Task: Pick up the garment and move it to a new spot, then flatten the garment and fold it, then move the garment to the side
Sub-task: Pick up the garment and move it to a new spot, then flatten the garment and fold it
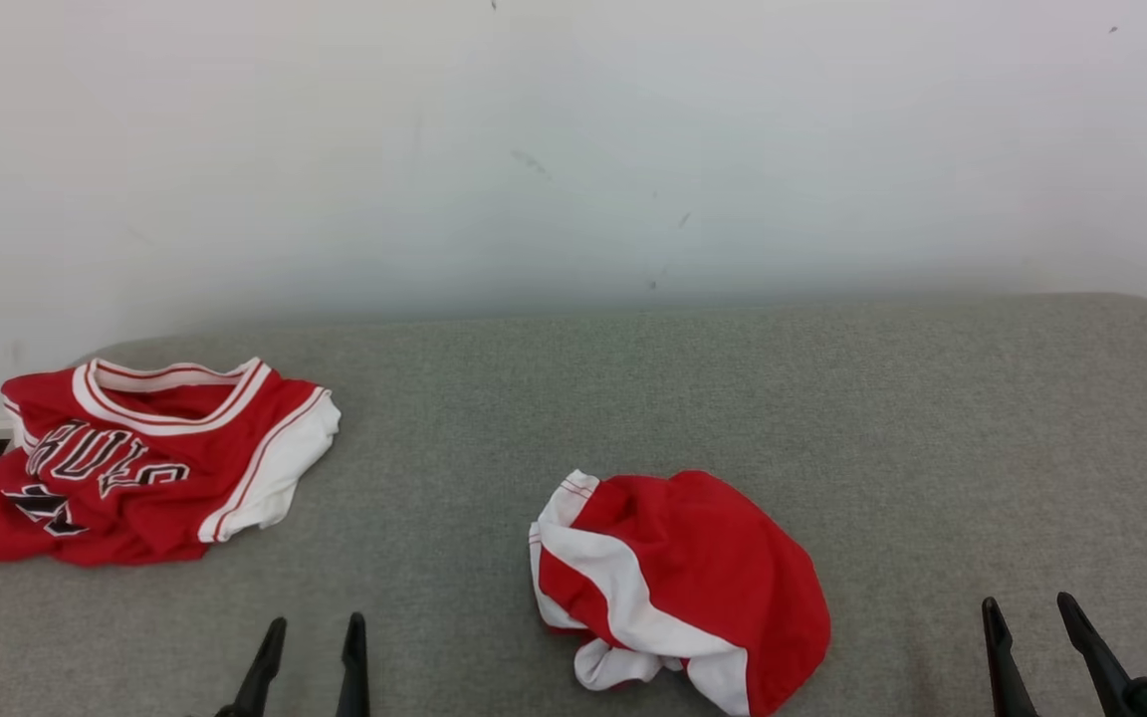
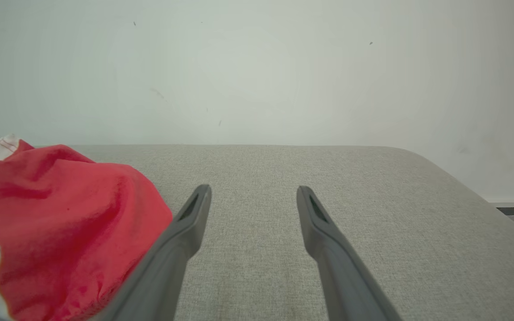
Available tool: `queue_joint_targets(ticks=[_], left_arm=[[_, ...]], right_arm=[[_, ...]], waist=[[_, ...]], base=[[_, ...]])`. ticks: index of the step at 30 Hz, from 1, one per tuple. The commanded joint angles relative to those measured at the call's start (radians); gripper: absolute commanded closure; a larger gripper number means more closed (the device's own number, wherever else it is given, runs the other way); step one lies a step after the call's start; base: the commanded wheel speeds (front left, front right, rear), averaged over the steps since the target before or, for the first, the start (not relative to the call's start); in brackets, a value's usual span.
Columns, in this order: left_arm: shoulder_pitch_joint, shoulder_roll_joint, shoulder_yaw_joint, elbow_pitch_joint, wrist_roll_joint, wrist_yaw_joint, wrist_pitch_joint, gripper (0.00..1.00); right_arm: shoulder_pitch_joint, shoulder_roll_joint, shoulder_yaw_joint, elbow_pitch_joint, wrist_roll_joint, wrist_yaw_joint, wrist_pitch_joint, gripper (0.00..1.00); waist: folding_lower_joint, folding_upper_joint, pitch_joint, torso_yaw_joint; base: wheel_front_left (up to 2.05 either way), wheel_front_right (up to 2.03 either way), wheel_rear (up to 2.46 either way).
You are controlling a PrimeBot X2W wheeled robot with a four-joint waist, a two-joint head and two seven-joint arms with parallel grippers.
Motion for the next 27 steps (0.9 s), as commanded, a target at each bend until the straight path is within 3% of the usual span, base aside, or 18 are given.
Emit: queue_joint_targets(ticks=[1, 27], left_arm=[[0.013, 0.003, 0.009, -0.004, 0.005, 0.0, 0.0, 0.0], [0.024, 0.002, 0.014, 0.006, -0.027, 0.001, -0.001, 0.0]], right_arm=[[0.012, 0.002, -0.003, 0.005, -0.002, 0.0, 0.001, 0.0], [0.003, 0.002, 0.011, 0.018, 0.012, 0.0, 0.001, 0.0]], waist=[[0.0, 0.0, -0.001, -0.002], [0.0, 0.0, -0.015, 0.006]], base=[[0.0, 0.0, 0.0], [0.0, 0.0, 0.0]])
